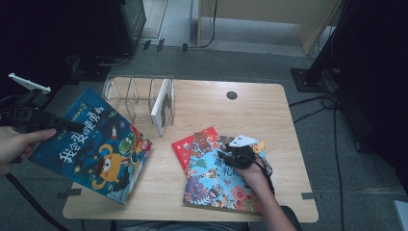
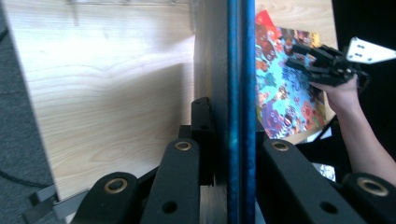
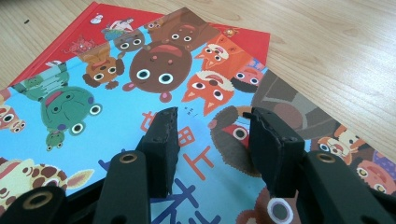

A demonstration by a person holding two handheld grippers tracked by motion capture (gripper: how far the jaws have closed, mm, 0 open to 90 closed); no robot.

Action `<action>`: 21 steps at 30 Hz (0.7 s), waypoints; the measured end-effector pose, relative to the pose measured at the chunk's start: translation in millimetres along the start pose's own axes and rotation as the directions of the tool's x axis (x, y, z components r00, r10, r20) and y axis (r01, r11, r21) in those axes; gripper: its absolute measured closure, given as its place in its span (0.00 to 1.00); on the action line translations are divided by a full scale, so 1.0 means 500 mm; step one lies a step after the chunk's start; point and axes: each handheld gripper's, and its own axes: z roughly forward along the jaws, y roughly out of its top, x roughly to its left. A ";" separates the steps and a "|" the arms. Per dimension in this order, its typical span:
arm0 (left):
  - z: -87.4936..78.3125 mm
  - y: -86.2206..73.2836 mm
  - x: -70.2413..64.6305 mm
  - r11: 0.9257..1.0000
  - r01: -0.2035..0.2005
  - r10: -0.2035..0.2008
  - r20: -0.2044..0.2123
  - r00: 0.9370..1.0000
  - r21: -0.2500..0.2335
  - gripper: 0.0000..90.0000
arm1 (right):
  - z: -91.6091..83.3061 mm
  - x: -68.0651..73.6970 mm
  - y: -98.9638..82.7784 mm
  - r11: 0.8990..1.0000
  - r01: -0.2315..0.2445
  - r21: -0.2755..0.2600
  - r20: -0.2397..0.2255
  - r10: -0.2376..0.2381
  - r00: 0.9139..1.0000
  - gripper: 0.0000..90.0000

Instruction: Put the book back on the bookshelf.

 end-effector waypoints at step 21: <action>-0.043 0.087 0.055 0.991 0.112 -0.120 -0.120 0.986 -0.069 0.92 | 0.000 0.000 0.000 1.000 0.000 -0.002 0.000 0.000 1.000 0.59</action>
